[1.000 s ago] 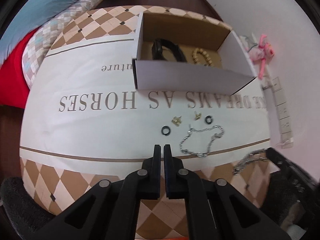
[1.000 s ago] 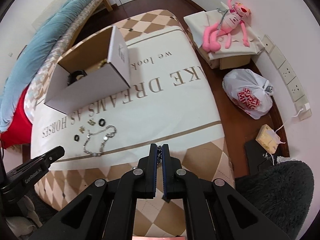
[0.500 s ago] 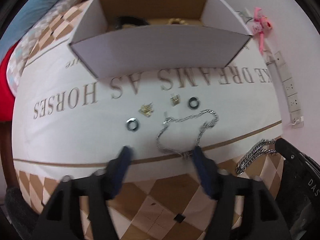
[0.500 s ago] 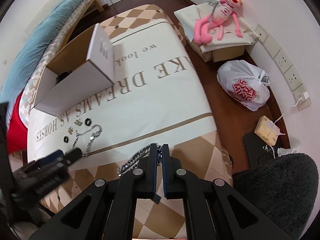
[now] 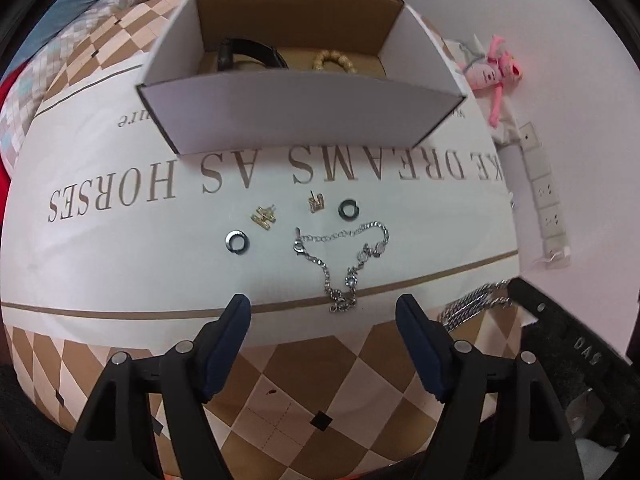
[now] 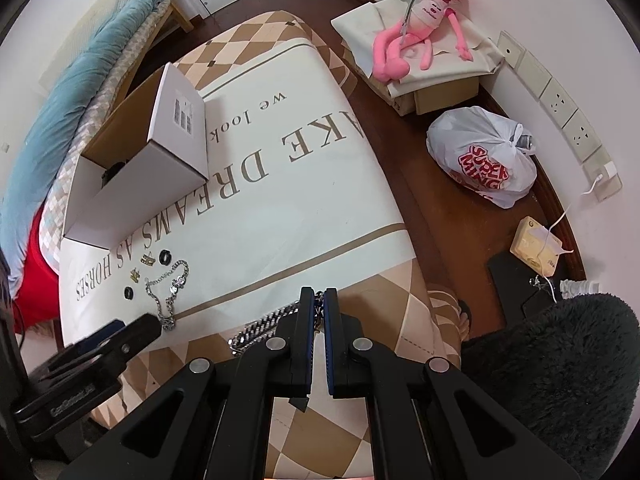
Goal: Organize jewelry
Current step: 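Grasp the thick silver chain bracelet with the right tool while the left tool grasps the silver necklace, then carry both silver chains into the white box and open both tools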
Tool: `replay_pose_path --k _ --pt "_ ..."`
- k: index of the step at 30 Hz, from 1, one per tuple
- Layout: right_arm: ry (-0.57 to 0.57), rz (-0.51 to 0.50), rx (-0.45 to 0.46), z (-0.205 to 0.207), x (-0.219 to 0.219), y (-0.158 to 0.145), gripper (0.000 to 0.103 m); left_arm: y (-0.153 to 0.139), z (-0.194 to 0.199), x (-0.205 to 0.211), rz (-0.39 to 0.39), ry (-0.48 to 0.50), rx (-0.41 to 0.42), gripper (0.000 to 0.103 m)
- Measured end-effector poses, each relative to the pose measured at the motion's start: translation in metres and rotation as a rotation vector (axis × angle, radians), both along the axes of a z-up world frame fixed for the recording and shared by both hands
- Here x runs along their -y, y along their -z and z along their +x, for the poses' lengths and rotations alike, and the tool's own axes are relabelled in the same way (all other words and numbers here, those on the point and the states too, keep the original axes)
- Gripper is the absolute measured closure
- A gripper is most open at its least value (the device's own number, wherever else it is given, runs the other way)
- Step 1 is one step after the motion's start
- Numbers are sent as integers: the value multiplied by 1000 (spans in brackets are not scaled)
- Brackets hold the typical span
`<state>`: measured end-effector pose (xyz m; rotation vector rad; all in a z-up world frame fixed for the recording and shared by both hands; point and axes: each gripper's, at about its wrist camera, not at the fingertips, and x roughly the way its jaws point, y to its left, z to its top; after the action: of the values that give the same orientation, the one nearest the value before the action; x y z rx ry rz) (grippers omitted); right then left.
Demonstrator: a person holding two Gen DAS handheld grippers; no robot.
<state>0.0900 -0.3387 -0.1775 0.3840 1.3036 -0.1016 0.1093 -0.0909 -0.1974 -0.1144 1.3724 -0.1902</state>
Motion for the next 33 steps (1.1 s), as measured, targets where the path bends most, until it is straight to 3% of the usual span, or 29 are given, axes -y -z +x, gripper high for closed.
replay_pose_path --k 2,9,10,13,22,33 --pt "7 2 0 1 0 1 98 9 0 2 25 16 -26 30" --pt "6 -3 -15 -1 -2 7 98 12 10 30 161 76 35 32" --pt "5 -4 -17 -2 -2 8 98 11 10 32 180 87 59 42" --pt "1 -12 -18 -2 -5 8 98 7 13 38 169 110 91 96" --pt "-23 -12 5 -3 -12 0 98 -4 -1 -12 71 38 85 97" --pt "-81 20 65 -3 -30 -28 98 -62 -29 -65 -44 -31 153 97"
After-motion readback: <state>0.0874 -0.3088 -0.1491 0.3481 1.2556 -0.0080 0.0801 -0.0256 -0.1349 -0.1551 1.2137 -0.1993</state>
